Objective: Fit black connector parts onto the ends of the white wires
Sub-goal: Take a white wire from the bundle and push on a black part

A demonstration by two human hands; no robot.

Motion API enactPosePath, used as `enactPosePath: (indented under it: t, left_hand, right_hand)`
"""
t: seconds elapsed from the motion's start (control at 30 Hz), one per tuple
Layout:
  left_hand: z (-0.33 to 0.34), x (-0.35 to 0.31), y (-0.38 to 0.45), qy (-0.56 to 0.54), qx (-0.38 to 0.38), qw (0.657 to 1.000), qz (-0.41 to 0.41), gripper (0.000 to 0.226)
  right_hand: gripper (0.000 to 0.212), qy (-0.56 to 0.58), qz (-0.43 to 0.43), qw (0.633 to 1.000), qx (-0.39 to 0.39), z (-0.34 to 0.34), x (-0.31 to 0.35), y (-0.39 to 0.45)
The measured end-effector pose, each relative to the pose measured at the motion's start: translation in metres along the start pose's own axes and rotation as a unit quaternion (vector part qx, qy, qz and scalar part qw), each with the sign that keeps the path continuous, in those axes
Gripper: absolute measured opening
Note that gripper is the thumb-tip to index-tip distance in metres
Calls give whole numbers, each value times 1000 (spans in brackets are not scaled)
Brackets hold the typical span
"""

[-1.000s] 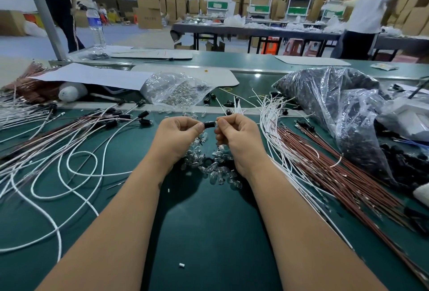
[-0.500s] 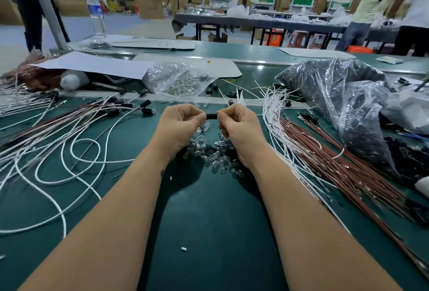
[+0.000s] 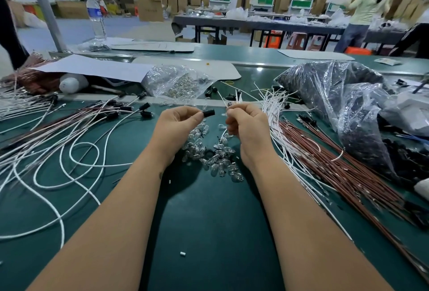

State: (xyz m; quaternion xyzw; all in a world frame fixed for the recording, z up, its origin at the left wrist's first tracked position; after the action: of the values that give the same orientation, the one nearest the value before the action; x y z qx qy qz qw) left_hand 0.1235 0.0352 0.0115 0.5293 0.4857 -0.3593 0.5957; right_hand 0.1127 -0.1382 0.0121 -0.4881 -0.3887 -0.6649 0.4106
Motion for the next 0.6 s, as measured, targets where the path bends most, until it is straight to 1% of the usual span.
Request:
enactPosePath:
  t: [0.07, 0.23, 0.4, 0.6]
  left_hand:
    - [3, -1, -2, 4, 11, 1000, 4, 10]
    - [3, 1, -1, 8, 15, 1000, -3, 12]
    - [3, 3, 0, 16, 13, 1000, -4, 16]
    - [5, 3, 2, 23, 19, 1000, 2, 14]
  right_hand:
    - [10, 13, -1, 1000, 13, 3, 1, -2]
    - [6, 32, 16, 999, 8, 1, 0, -1]
    - [9, -18, 9, 1000, 17, 4, -3, -1]
    - [12, -38, -22, 999, 31, 8, -1, -1]
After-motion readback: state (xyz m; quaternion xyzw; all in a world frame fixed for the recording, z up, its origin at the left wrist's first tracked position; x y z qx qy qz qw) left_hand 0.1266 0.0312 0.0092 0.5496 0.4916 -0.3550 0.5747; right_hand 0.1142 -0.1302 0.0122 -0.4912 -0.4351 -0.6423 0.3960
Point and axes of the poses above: each hand's wrist, its own y-axis towards the middle knuckle, its own z-axis out of the palm, x = y × z, the point moved 9 cm from there along y, towards the middle knuckle, and after that the axes turned 9 degrees about -x, right-handed, at the moved point
